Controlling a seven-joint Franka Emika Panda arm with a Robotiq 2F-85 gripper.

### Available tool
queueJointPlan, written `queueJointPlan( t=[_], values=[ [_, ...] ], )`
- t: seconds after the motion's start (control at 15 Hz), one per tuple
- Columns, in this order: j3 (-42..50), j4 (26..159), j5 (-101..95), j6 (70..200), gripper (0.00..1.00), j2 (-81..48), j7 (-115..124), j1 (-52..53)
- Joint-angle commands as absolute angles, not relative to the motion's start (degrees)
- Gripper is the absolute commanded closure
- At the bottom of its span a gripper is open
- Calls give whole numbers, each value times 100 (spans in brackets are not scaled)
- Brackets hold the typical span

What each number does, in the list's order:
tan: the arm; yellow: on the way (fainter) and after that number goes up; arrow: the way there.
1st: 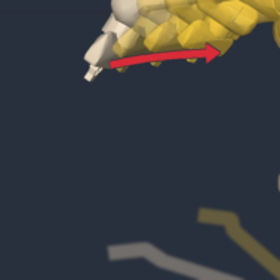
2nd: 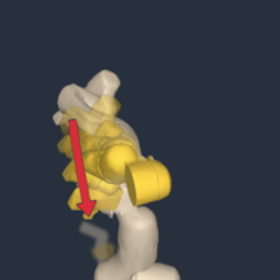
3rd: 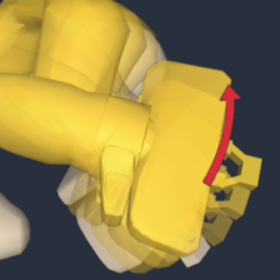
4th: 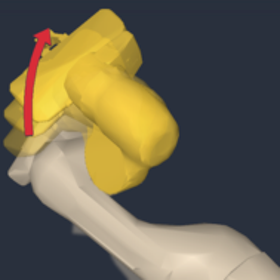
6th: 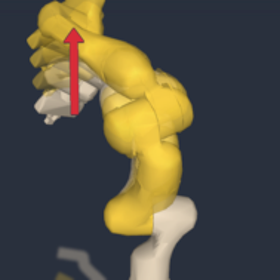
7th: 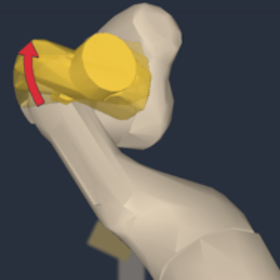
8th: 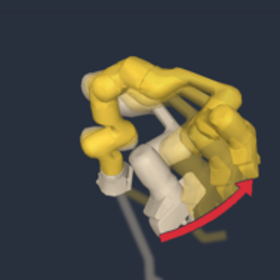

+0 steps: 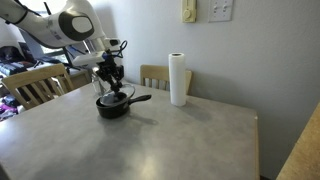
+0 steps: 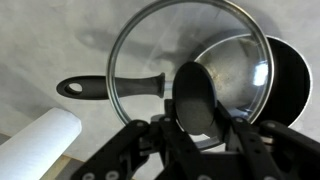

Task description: Put the lid on the pot

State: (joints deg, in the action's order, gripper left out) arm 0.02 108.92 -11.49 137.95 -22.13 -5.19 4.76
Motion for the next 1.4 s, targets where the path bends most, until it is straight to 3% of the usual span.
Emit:
queueJointPlan(
  t=[0.0, 1.0, 1.07, 1.33],
  values=[
    [-68, 10553, -1211, 13497, 86, -2401, -561, 505],
    [-194, 10200, -1209, 13289, 86, -2556, -1777, 325],
    [-169, 10389, -1190, 13449, 61, -2486, -1532, 382],
    [-173, 10372, -1192, 13448, 61, -2489, -1621, 368]
  ],
)
